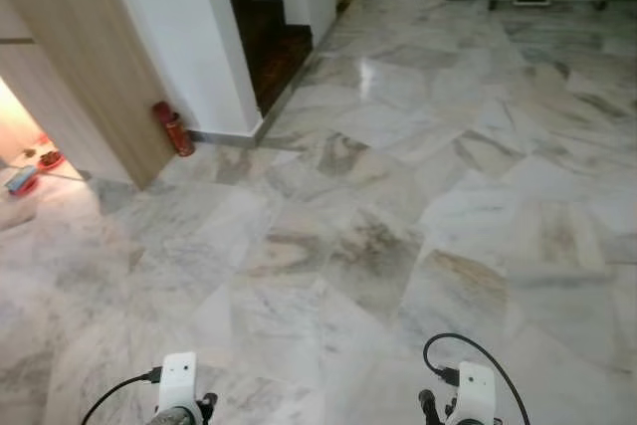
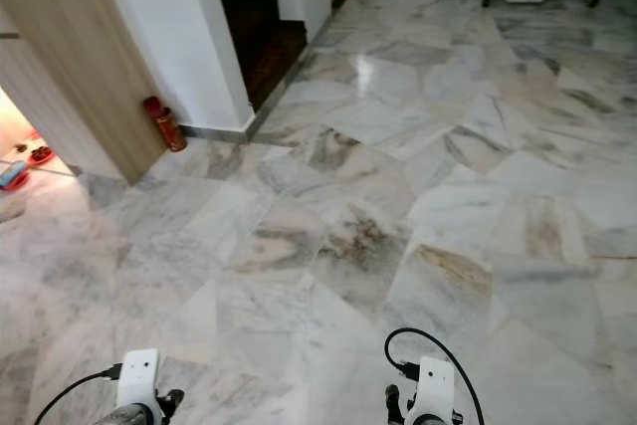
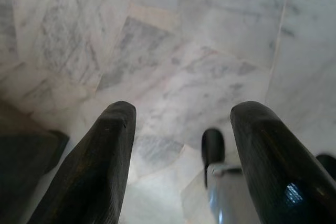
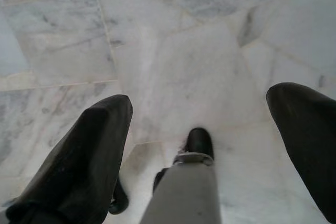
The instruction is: Move the pillow to the sofa from floor
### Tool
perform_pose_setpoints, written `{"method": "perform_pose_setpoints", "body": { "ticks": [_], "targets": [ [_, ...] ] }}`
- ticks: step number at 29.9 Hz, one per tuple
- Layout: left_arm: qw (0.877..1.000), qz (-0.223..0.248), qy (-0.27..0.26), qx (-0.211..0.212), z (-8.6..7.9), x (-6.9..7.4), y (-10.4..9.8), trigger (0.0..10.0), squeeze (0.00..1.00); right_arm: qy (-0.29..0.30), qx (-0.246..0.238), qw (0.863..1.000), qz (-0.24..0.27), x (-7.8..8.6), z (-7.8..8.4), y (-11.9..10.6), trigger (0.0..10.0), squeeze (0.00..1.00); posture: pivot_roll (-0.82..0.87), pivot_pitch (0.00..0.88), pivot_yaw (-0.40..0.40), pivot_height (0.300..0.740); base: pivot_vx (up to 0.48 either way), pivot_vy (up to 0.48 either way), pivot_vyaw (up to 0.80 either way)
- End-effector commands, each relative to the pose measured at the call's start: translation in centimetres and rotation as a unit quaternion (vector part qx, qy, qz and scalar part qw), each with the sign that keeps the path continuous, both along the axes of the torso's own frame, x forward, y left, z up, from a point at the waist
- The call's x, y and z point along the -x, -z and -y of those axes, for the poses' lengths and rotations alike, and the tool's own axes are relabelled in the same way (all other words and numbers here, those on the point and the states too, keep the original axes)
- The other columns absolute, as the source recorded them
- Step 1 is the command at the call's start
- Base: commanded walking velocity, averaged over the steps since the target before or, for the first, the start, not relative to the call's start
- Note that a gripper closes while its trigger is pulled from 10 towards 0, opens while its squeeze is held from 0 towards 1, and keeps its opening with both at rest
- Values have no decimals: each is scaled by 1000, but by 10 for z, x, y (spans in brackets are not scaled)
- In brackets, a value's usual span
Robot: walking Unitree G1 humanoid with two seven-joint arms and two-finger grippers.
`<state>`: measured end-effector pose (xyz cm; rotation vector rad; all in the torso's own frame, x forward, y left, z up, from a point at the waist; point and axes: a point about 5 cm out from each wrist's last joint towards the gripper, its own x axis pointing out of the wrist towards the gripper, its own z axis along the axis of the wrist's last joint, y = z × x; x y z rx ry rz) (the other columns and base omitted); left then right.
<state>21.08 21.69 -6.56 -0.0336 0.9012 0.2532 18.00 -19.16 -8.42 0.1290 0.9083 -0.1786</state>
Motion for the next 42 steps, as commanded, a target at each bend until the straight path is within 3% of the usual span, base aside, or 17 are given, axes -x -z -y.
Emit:
{"method": "perform_pose_setpoints", "body": {
  "ticks": [1,6,11,13,17,42],
  "targets": [
    [1000,5,-8,-5,-3,-5,-3,10000,0,-14,2,1000,6,-6,0,-3,10000,0,-320,36,132,740,0,0,0],
    [1000,7,20,-6,4,-9,-4,10000,0,1,7,1000,5,-7,8,-4,10000,0,-289,39,128,740,0,0,0],
    [999,-17,47,-15,9,3,4,10000,0,41,0,999,7,-4,13,-4,10000,0,-304,0,138,740,0,0,0],
    [995,-30,89,-21,16,8,8,10000,0,40,2,999,5,-3,15,-3,10000,0,-290,0,137,740,0,0,0],
    [992,-39,118,-28,24,13,12,10000,0,33,7,999,2,-5,15,-4,10000,0,-272,0,118,740,0,0,0],
    [993,-48,108,-23,25,13,12,10000,0,17,8,1000,0,-1,15,-3,10000,0,-198,0,68,740,0,0,0]
  ]
}}
